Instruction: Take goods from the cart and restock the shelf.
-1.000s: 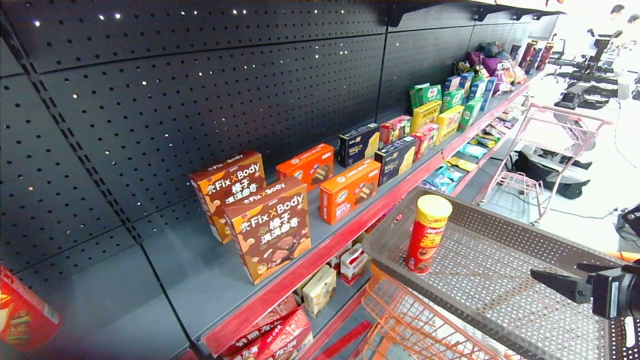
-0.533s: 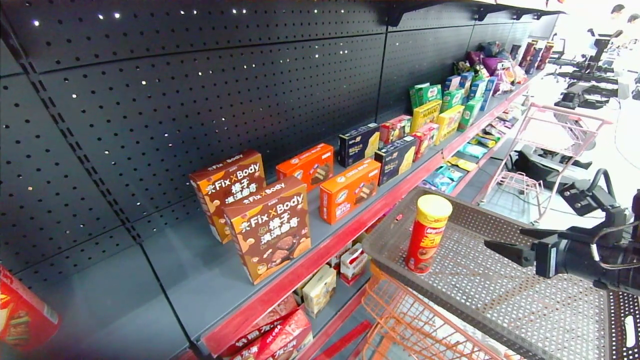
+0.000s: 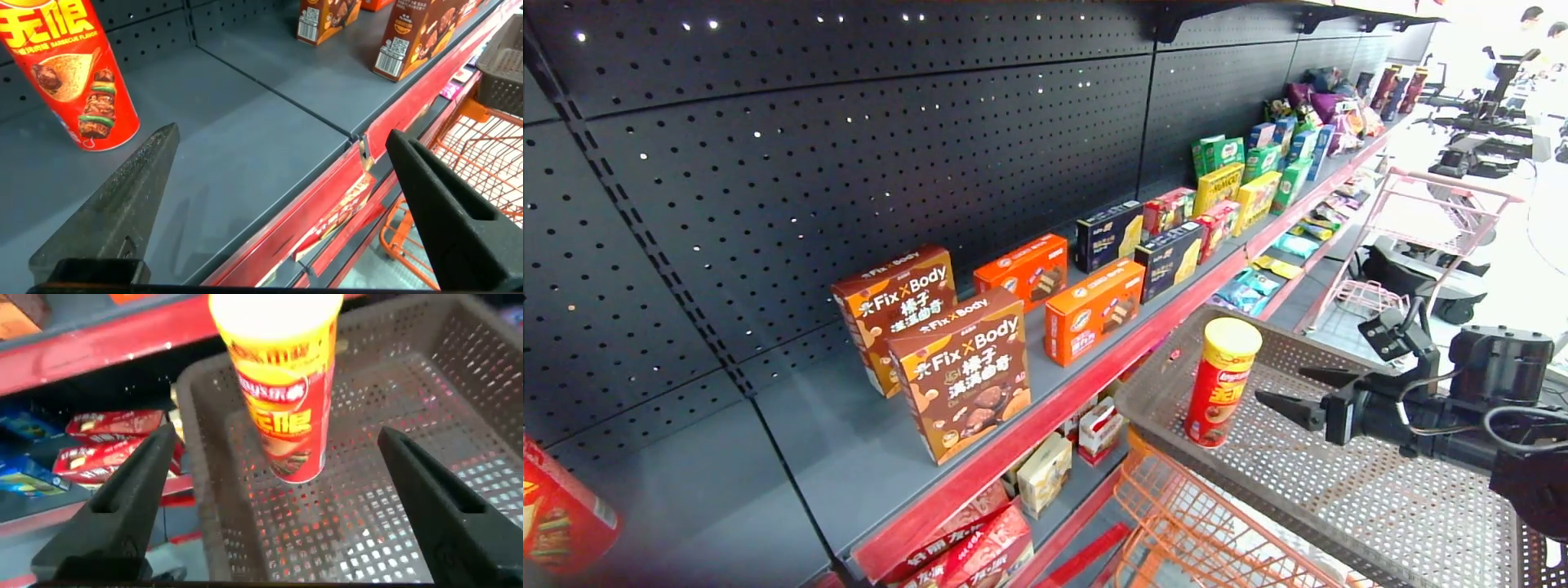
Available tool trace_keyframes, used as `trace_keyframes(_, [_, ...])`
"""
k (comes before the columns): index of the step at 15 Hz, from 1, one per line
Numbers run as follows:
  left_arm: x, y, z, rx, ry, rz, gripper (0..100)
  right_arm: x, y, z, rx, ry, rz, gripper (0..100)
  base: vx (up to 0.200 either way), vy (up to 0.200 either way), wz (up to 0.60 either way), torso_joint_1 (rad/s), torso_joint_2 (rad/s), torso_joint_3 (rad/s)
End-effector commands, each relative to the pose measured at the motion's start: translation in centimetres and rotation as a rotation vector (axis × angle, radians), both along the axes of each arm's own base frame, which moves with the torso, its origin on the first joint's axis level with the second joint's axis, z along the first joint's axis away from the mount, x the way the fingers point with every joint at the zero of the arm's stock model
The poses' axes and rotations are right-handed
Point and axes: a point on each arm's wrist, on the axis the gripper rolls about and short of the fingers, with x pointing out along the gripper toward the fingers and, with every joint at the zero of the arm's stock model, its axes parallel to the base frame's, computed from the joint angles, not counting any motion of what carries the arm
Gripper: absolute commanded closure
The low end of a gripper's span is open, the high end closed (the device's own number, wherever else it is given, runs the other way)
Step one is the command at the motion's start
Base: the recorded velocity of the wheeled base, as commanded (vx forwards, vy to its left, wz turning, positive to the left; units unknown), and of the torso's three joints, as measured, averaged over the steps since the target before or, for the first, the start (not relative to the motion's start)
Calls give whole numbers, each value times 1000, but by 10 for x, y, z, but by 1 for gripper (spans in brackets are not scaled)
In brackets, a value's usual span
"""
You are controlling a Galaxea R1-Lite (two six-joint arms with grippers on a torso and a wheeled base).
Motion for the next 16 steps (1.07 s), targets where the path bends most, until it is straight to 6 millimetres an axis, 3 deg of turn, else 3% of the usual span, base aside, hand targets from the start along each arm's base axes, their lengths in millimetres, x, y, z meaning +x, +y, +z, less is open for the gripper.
trace_keyframes(1, [0,0,0,0,0,0,0,16,2,-26,-3,54,7,0,0,0,0,0,0,0])
trace_keyframes(8, [0,0,0,0,1,0,0,61,16,-42,26,-25,99,0,0,0,0,0,0,0])
trace_keyframes(13, [0,0,0,0,1,0,0,77,17,-55,27,-23,97,0,0,0,0,0,0,0])
trace_keyframes(16, [0,0,0,0,0,0,0,98,23,-59,30,-60,108,0,0,0,0,0,0,0])
